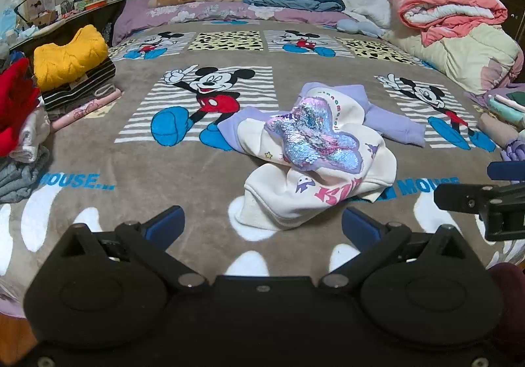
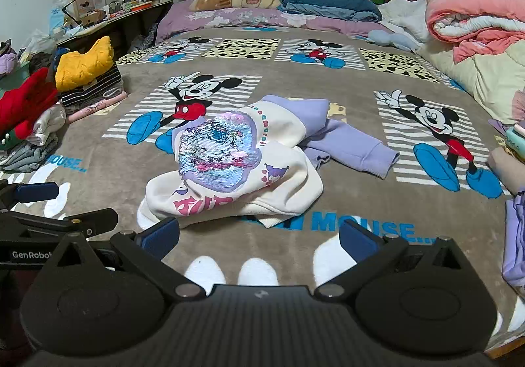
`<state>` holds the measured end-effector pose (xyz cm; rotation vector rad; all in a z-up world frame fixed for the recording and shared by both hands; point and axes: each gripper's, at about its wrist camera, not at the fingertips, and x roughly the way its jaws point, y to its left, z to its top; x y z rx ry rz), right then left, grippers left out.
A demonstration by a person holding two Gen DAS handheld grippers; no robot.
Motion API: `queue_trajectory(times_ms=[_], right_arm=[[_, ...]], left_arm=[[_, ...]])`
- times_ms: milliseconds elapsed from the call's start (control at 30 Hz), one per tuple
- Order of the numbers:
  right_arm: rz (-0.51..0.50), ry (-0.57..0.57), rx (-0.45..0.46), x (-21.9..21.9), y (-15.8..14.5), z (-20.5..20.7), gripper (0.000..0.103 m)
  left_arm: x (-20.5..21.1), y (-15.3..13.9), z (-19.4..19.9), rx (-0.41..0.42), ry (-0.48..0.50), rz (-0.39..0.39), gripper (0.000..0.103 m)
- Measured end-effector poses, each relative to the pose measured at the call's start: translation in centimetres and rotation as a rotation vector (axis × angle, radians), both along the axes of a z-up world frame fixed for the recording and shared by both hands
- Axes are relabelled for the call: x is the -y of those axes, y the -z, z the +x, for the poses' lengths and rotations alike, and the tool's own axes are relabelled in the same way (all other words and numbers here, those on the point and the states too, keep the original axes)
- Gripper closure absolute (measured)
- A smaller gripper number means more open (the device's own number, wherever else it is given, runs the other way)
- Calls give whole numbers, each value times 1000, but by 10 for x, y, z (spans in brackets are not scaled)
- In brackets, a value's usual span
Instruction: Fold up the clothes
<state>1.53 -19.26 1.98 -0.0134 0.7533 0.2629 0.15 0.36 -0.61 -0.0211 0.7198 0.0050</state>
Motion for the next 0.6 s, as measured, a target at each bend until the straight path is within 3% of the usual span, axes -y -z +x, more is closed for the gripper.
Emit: queue_trajectory(times_ms=[600], right_arm=[[10,3,-2,3,0,0,0]], left_arm=[[3,1,0,-2,0,4,0]])
